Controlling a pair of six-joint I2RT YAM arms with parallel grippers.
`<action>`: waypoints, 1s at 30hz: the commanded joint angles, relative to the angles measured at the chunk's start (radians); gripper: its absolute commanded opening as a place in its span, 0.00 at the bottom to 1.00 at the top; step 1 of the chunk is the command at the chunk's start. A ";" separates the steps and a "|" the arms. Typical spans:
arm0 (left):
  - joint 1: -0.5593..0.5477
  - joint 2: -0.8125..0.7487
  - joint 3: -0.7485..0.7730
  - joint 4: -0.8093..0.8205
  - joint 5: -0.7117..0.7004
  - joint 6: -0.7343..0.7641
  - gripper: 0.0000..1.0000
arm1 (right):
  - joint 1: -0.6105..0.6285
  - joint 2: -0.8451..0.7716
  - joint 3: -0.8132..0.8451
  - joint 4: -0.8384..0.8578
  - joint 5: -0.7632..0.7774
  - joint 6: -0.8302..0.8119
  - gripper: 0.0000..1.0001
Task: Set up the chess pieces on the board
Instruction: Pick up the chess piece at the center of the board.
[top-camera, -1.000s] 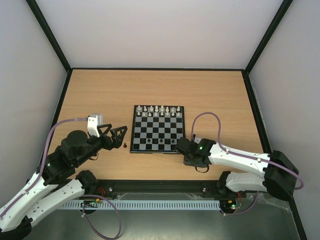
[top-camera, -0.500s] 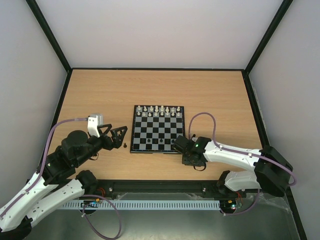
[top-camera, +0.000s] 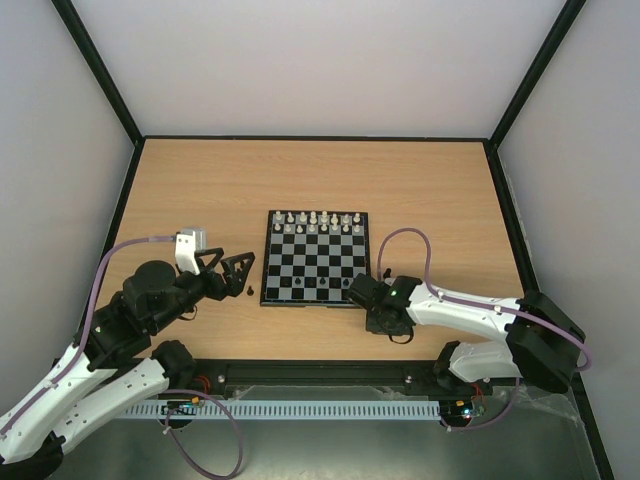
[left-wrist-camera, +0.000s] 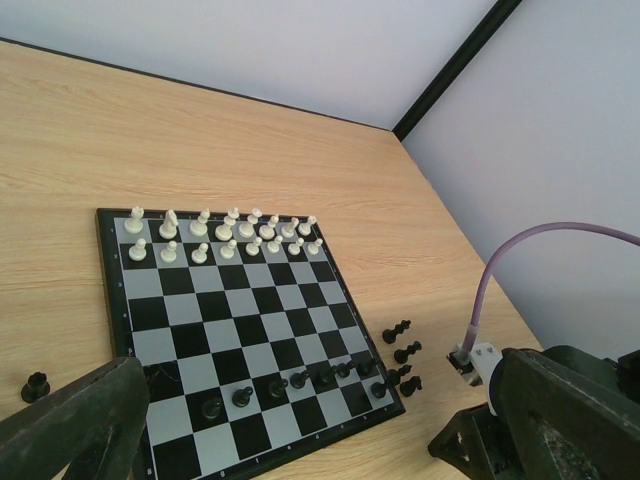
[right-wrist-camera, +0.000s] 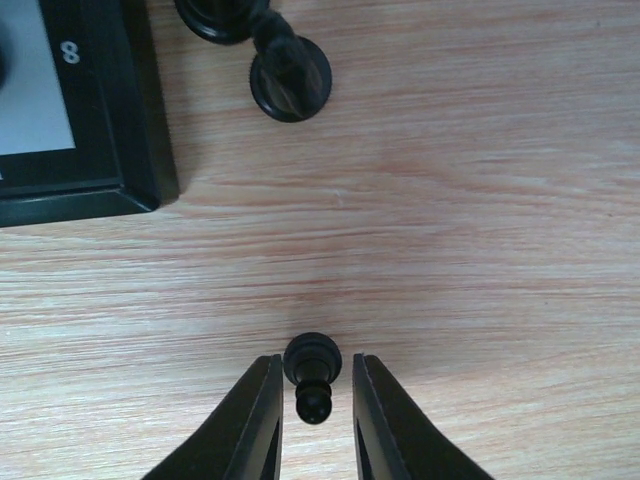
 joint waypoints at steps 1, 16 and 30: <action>0.007 0.003 -0.012 0.016 -0.008 0.005 1.00 | -0.005 0.005 -0.018 -0.028 0.001 0.003 0.20; 0.007 0.018 -0.016 0.022 -0.014 -0.001 0.99 | -0.007 0.010 0.030 -0.033 0.012 -0.031 0.08; 0.007 0.007 0.038 -0.007 -0.102 -0.018 0.99 | 0.060 0.158 0.450 -0.134 0.004 -0.215 0.05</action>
